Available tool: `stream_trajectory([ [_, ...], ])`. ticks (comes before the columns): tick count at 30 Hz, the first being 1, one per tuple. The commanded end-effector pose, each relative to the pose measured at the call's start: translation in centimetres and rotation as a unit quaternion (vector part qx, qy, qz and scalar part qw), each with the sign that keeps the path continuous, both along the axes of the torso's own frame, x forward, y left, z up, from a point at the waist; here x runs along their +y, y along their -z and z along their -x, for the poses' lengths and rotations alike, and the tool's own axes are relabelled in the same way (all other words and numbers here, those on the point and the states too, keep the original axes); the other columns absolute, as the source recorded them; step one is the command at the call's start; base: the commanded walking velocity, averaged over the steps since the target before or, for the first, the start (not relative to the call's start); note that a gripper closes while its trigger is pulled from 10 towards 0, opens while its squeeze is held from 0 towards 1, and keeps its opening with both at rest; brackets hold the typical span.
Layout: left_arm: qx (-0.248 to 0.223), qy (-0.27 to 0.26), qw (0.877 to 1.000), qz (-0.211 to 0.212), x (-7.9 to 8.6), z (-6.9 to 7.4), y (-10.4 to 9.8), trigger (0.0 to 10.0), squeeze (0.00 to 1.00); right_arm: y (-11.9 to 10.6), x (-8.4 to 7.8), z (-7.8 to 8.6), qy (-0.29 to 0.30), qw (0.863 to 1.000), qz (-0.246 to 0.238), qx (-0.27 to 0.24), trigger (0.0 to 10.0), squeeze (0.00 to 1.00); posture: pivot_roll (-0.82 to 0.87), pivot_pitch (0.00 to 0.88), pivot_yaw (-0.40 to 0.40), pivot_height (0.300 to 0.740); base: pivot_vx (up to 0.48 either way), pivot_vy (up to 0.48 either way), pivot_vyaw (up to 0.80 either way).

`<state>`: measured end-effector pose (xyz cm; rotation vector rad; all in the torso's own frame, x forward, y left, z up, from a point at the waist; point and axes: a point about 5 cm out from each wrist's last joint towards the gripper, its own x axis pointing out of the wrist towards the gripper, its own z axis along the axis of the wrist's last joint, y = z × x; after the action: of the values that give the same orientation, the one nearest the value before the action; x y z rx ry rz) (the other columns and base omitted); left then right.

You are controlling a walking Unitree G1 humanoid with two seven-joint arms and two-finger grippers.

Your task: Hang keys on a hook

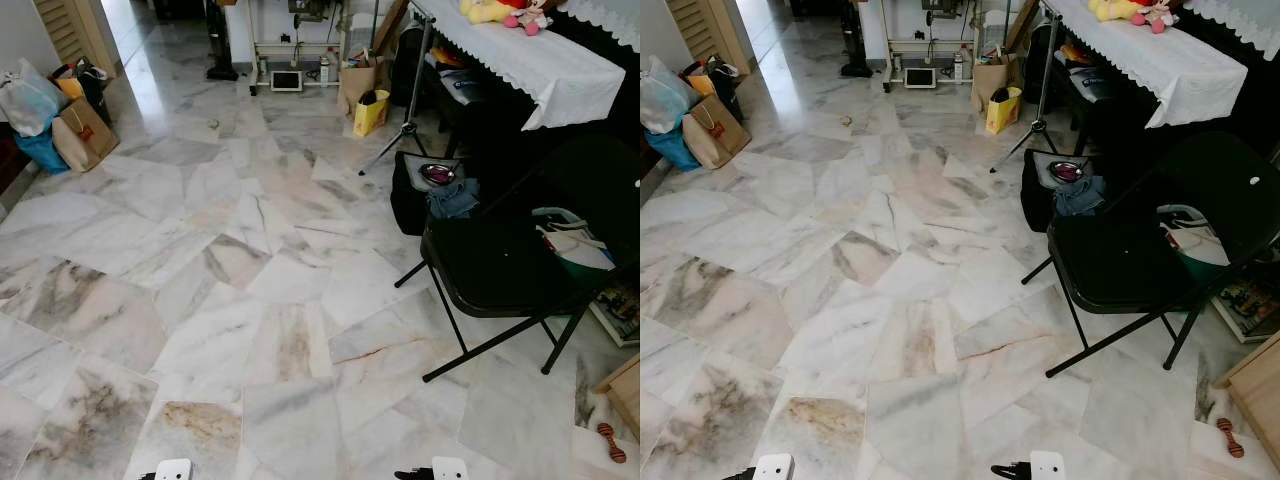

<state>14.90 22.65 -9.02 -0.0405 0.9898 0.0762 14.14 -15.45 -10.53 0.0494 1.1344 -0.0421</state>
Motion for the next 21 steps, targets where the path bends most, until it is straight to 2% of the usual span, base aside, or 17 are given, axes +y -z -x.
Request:
stream_trajectory([
  [1, 0.002, -0.021, 0.999, -0.042, 2.77, -0.28, -0.77, 10.0, 0.00, -1.97, -7.55, -1.72, 0.033, 0.996, -0.021, -0.078, 10.0, 0.00, 0.15, 0.001, -0.057, 0.740, 0.000, 0.000, 0.00],
  [6, 0.001, -0.019, 0.999, -0.040, 2.75, -0.27, -0.77, 10.0, 0.00, -1.93, -7.10, -1.91, 0.024, 0.996, -0.022, -0.077, 10.0, 0.00, 0.15, 0.000, -0.056, 0.740, 0.000, 0.000, 0.00],
  [21, 0.001, -0.019, 0.999, -0.040, 2.75, -0.27, -0.77, 10.0, 0.00, -1.93, -7.10, -1.91, 0.024, 0.996, -0.022, -0.077, 10.0, 0.00, 0.15, 0.000, -0.056, 0.740, 0.000, 0.000, 0.00],
])
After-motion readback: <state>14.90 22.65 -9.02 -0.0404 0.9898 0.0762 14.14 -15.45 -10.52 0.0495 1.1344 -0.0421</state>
